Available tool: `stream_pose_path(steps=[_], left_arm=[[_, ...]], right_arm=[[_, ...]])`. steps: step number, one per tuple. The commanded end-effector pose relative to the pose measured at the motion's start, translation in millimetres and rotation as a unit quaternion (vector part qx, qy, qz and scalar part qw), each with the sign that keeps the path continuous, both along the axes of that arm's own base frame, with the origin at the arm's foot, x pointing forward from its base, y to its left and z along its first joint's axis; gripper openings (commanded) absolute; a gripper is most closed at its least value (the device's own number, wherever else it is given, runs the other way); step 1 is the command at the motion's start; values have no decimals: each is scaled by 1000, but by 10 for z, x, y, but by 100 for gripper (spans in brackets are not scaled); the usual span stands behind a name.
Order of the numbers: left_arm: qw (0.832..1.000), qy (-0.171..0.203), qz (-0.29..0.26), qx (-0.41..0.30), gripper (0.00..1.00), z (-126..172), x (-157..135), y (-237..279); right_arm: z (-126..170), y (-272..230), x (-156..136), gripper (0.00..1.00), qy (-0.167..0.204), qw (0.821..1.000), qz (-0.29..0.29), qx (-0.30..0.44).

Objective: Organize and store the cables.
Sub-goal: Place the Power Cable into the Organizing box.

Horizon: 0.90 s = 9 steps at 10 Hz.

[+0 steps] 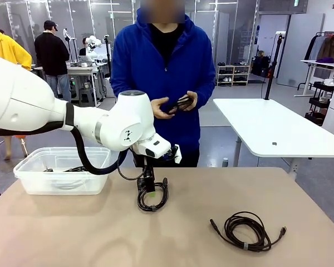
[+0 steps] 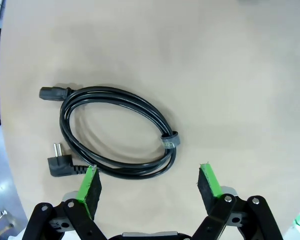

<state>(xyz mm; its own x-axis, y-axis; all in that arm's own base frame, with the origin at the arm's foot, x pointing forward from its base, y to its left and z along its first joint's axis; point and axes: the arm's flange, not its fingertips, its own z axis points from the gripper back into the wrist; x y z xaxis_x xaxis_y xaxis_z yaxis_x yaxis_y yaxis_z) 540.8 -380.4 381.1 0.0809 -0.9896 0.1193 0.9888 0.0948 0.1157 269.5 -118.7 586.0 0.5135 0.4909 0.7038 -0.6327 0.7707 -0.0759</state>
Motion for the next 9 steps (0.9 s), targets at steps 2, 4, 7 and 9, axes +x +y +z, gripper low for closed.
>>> stream_pose_path(steps=[2,4,7,9], left_arm=[[999,27,22,24,98,-159,160,-125],[998,39,23,33,98,-341,190,-152],[998,57,15,35,98,-571,133,-202],[996,72,17,40,98,-679,107,-199]], right_arm=[[-12,-16,4,100,-2,1000,5,-1],[-12,-16,4,100,-2,1000,5,-1],[-12,-16,4,100,-2,1000,5,-1],[-12,-16,4,100,-2,1000,5,-1]])
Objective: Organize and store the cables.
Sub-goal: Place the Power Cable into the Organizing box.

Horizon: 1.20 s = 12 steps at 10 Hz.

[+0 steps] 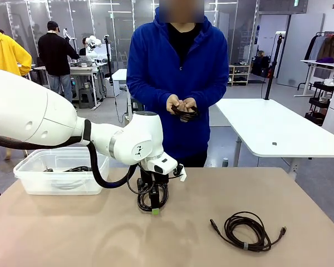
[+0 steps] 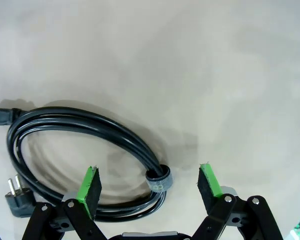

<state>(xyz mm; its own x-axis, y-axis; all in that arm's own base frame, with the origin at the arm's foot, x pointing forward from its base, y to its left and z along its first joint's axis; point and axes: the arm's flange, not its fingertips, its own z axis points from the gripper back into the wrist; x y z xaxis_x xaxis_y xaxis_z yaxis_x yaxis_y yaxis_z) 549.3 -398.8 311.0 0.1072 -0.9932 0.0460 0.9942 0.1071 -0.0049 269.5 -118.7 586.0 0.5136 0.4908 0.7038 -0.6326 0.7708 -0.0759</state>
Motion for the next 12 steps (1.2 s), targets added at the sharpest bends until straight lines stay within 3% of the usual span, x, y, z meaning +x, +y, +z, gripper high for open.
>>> stream_pose_path(steps=[1,2,3,4,5,6,12], left_arm=[[1000,12,10,14,98,-2,16,-9],[1000,16,7,21,98,-21,4,-9],[1000,13,0,23,62,-20,-11,-18],[1000,12,-2,23,40,-8,-21,-24],[1000,12,-2,25,4,-4,-28,-26],[1000,14,-2,26,0,-8,-34,-27],[1000,6,-5,20,0,134,-90,-60]], right_arm=[[-12,-16,4,100,-2,1000,5,-1],[-12,-16,4,100,-2,1000,5,-1],[-12,-16,4,100,-2,1000,5,-1],[-12,-16,4,100,-2,1000,5,-1],[-12,-16,4,100,-2,1000,5,-1],[-12,-16,4,100,-2,1000,5,-1],[-12,-16,4,100,-2,1000,5,-1]])
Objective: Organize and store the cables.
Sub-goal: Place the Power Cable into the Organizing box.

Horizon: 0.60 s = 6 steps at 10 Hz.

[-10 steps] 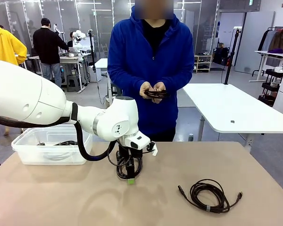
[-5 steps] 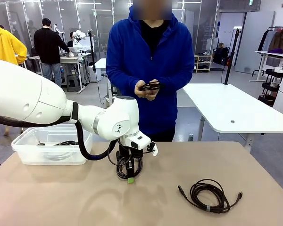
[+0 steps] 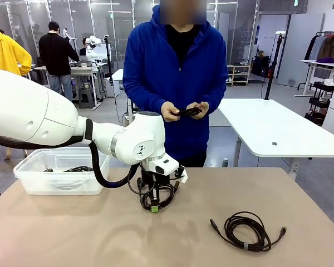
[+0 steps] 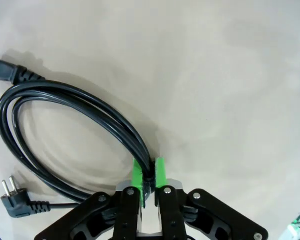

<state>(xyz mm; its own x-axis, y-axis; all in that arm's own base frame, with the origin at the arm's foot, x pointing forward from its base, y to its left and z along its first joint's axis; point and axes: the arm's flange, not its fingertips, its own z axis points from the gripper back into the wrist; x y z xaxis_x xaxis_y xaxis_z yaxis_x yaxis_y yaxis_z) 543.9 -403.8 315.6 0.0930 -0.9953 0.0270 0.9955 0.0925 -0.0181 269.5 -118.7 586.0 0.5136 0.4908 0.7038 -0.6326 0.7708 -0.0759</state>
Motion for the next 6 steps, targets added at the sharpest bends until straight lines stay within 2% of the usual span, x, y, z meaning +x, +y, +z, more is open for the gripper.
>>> stream_pose_path(steps=[1,2,4,6], left_arm=[[1000,-4,4,12,0,120,-35,-12],[1000,-7,2,12,0,176,-34,-20],[1000,0,-4,-1,0,488,-26,28],[1000,-17,-12,-6,2,1067,-63,96]], right_arm=[[-12,-16,4,100,-2,1000,5,-1],[-12,-16,4,100,-2,1000,5,-1],[-12,-16,4,100,-2,1000,5,-1],[-12,-16,4,100,-2,1000,5,-1]])
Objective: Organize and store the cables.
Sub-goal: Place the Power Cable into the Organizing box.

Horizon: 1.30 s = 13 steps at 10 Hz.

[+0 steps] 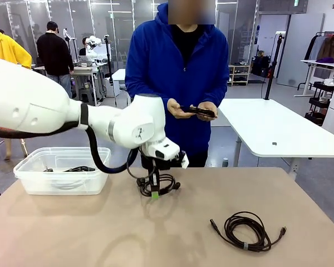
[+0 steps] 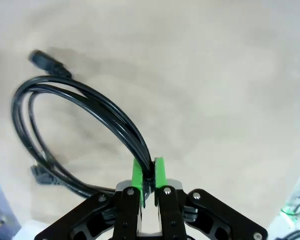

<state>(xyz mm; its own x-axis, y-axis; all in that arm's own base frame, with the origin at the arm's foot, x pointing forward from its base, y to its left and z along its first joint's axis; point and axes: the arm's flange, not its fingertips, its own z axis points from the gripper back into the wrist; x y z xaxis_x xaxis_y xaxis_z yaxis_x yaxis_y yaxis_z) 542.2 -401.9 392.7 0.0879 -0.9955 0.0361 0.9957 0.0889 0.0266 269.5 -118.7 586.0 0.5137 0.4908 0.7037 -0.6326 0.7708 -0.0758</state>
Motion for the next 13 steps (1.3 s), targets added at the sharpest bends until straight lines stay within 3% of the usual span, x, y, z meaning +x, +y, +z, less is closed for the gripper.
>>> stream_pose_path(steps=[1,3,5,6,10,11,13], left_arm=[[1000,1,-19,3,2,522,-71,91],[1000,-24,-17,-1,2,770,-118,93],[999,-26,-33,-3,2,769,-143,87],[999,-32,-10,1,2,857,-116,71],[999,-32,-10,1,2,857,-116,71],[999,-31,-14,2,11,828,-116,60],[999,-45,-9,-11,11,1543,-19,349]], right_arm=[[-12,-16,4,100,-2,1000,5,-1],[-12,-16,4,100,-2,1000,5,-1],[-12,-16,4,100,-2,1000,5,-1],[-12,-16,4,100,-2,1000,5,-1],[-12,-16,4,100,-2,1000,5,-1],[-12,-16,4,100,-2,1000,5,-1],[-12,-16,4,100,-2,1000,5,-1]])
